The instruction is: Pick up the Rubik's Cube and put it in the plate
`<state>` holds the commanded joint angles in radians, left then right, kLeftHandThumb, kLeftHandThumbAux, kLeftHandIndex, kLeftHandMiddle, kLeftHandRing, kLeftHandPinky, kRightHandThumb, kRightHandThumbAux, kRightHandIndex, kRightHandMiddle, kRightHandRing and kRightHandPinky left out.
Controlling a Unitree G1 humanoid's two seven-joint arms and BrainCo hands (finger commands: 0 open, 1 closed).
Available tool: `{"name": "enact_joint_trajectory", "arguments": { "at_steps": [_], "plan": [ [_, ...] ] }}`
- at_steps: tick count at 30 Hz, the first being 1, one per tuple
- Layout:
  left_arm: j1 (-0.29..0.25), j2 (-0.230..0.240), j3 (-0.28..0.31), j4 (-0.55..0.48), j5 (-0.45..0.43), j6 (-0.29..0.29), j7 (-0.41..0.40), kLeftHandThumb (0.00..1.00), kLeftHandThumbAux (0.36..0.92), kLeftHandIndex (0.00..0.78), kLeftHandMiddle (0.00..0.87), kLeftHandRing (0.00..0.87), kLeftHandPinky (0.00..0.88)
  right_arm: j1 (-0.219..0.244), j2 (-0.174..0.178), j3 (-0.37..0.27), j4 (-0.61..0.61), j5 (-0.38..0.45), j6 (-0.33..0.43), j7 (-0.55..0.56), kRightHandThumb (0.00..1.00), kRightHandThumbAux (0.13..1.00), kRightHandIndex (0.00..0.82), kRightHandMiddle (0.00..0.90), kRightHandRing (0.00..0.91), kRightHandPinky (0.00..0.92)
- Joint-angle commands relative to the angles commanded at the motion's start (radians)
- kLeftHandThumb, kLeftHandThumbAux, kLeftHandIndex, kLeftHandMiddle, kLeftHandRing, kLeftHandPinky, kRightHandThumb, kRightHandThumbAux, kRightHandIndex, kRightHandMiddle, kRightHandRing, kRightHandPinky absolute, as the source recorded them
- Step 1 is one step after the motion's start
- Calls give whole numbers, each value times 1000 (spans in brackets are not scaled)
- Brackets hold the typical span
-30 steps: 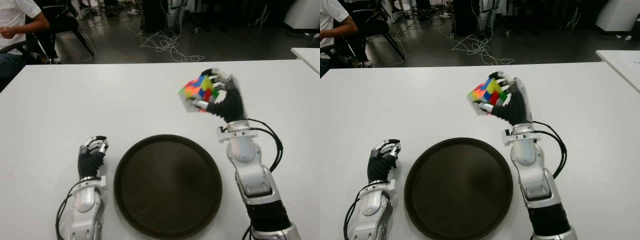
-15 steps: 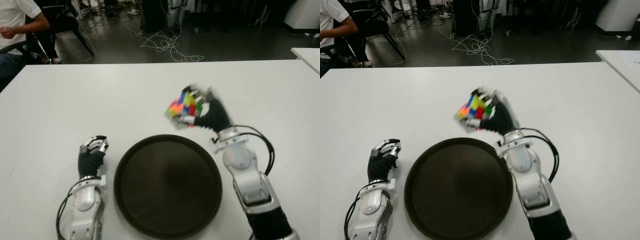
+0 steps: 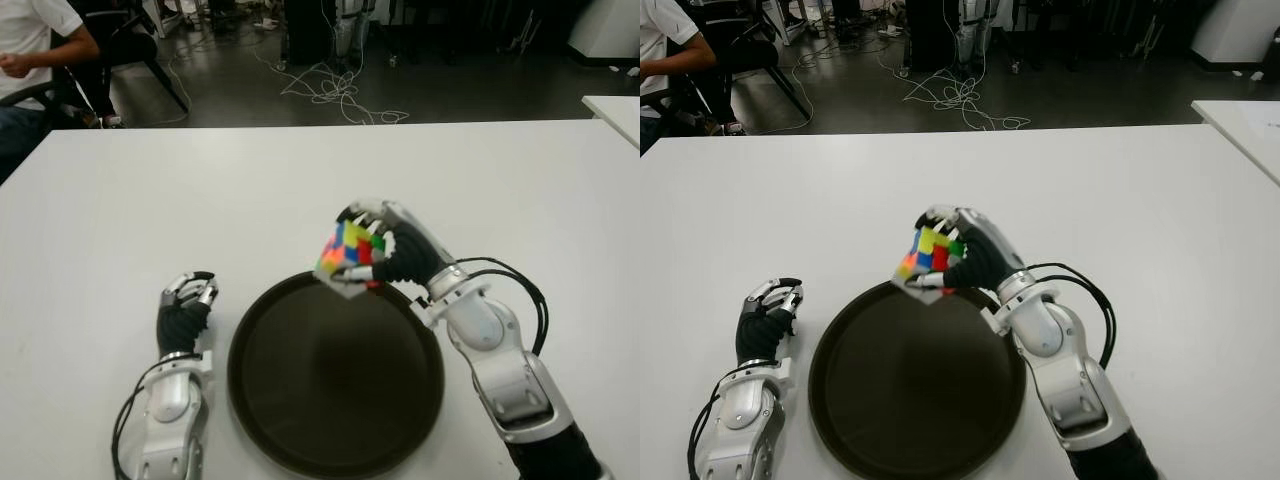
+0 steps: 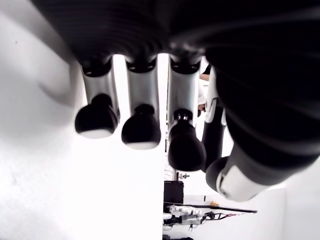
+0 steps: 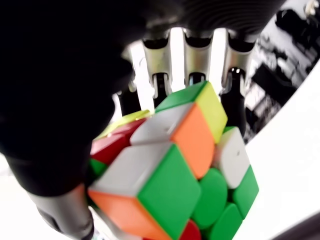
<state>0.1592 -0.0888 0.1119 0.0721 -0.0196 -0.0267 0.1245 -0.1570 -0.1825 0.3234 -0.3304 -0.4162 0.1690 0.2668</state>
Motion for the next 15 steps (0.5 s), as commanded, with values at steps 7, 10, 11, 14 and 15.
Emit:
{"name": "enact_joint_trajectory", "arguments": {
  "at_steps": [7, 10, 11, 14, 15],
  "plan": [
    [-1, 9, -4, -9, -2, 17, -9, 712, 704, 444, 812, 824, 817, 8, -36, 34, -20, -27, 17, 63, 40, 874, 688, 794, 803, 790],
    [1, 9, -6, -14, -3, 23, -9, 712, 704, 444, 810, 823, 818, 10, -43, 42, -24, -33, 24, 73, 39, 875, 681, 789, 799, 788],
    [2, 9, -6, -18, -3, 28, -8, 712, 704, 444, 810, 822, 818, 9, -45, 49, -21, -38, 27, 77, 38, 876, 681, 788, 799, 787],
    [7, 6, -10, -35, -1, 48, -1, 711, 704, 444, 811, 823, 819, -2, -52, 74, -9, -65, 32, 89, 24, 875, 676, 788, 801, 791],
    [8, 4, -11, -42, 1, 59, 4, 711, 704, 444, 812, 823, 819, -7, -59, 88, -3, -82, 31, 95, 16, 876, 675, 790, 803, 793]
  ]
}}
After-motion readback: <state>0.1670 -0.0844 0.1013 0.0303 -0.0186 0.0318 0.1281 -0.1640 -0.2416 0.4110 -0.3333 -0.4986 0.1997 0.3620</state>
